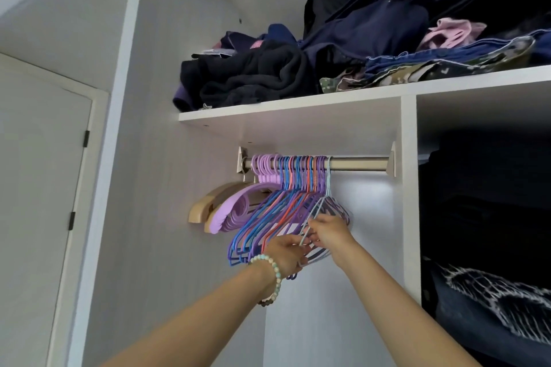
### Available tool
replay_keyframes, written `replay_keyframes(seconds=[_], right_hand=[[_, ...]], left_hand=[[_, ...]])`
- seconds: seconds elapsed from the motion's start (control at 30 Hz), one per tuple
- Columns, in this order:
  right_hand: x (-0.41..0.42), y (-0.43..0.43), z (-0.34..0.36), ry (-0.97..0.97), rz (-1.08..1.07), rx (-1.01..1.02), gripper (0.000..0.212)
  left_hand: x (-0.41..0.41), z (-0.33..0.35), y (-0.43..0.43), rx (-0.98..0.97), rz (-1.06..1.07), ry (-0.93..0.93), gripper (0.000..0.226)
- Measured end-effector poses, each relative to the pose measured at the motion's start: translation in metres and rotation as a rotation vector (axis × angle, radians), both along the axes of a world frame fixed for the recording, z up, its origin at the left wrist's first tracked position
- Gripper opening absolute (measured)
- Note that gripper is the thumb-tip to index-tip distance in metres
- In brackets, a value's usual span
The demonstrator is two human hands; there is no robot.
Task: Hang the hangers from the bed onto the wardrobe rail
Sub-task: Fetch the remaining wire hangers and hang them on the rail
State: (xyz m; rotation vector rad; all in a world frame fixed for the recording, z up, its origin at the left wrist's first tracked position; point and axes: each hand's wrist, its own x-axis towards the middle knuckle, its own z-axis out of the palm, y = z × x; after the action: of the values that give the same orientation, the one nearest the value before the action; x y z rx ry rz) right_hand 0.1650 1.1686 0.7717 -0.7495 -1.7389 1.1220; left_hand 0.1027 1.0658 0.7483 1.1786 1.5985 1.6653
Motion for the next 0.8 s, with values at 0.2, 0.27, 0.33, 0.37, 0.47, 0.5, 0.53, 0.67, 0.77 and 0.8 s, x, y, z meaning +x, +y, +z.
replay_keyframes(seconds=[0.2,0.27,0.33,0.37,0.47,0.5,0.53,0.67,0.77,0.8], right_hand=[[-0.009,0.008,-0.012,0.033,-0.128,0.189,0.042],[-0.01,-0.012,-0.01,0.086,-0.144,0.232,0.051],[-0.012,-0.046,-0.002,0.11,-0.11,0.288,0.049],[-0.016,-0.063,0.002,0.104,-0.088,0.308,0.048],[-0.04,-0.104,0.009,0.119,0.013,0.403,0.048],[-0.051,-0.119,0.01,0.132,0.053,0.432,0.048],[-0.063,-0.133,0.011,0.147,0.091,0.455,0.047],[-0.121,-0.201,0.01,0.181,0.231,0.489,0.048],[-0.17,-0.259,-0.001,0.17,0.372,0.469,0.049],[-0.186,-0.282,-0.007,0.156,0.433,0.459,0.049]], left_hand=[[-0.024,-0.002,-0.034,-0.011,0.014,0.022,0.013],[-0.035,0.001,-0.053,0.007,0.035,0.016,0.013],[-0.049,0.003,-0.076,0.047,0.085,0.008,0.012],[-0.056,0.005,-0.088,0.079,0.119,0.003,0.011],[-0.082,0.008,-0.131,0.187,0.236,0.032,0.009],[-0.093,0.009,-0.148,0.218,0.284,0.058,0.008],[-0.104,0.009,-0.165,0.239,0.333,0.095,0.006],[-0.15,0.003,-0.253,0.27,0.556,0.268,0.023],[-0.183,-0.007,-0.333,0.228,0.724,0.395,0.034],[-0.196,-0.012,-0.361,0.21,0.772,0.416,0.037]])
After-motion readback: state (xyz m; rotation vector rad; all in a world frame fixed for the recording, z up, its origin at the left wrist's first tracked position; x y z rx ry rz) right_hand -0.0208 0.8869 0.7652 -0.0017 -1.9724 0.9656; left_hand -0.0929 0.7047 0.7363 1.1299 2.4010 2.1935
